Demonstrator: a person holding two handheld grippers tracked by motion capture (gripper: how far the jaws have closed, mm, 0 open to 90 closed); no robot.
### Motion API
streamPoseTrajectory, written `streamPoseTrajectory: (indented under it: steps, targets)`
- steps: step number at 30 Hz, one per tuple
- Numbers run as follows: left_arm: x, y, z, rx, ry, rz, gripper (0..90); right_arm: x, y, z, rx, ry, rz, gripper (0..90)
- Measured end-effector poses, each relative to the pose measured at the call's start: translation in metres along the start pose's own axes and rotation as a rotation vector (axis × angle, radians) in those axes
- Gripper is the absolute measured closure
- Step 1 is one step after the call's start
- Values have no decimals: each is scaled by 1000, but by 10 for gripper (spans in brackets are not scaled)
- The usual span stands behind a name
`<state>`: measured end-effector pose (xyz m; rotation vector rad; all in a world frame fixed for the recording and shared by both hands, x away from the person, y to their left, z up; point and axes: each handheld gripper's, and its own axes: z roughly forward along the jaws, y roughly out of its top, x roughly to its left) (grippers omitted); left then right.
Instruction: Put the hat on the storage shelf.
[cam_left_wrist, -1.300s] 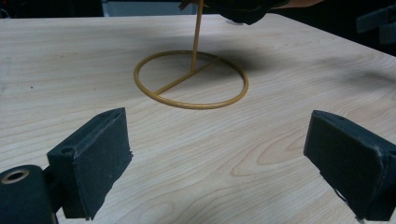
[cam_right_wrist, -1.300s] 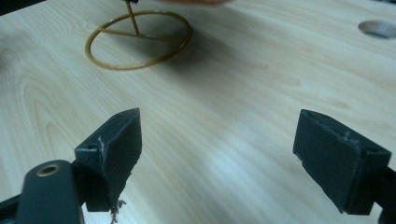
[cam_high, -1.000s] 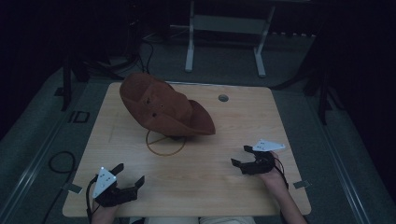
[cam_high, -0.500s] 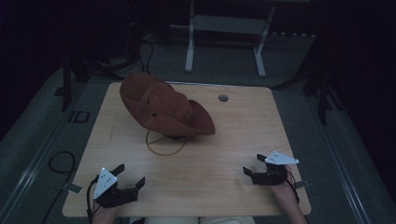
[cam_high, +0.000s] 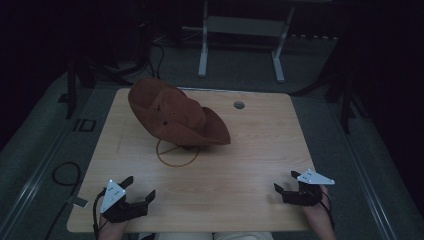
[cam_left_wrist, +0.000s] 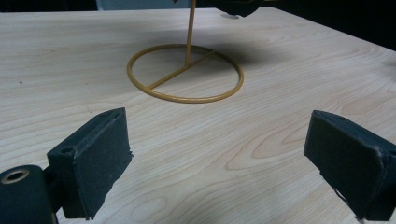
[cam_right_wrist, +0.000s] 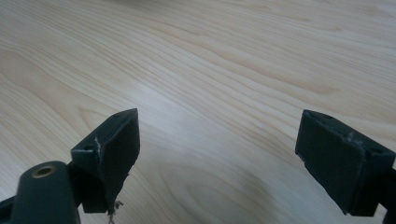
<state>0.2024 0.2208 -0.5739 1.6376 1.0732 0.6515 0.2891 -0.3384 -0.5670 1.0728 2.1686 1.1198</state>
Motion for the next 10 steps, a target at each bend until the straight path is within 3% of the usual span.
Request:
streamPoseTrajectory:
  steps: [6,10]
  targets:
    - [0,0,1,0,1,1,74,-7,-5,-6,-22,-17,41,137]
    - [0,0,1,1,4,-1,74,-5,-5,-4,-14,-20,24,137]
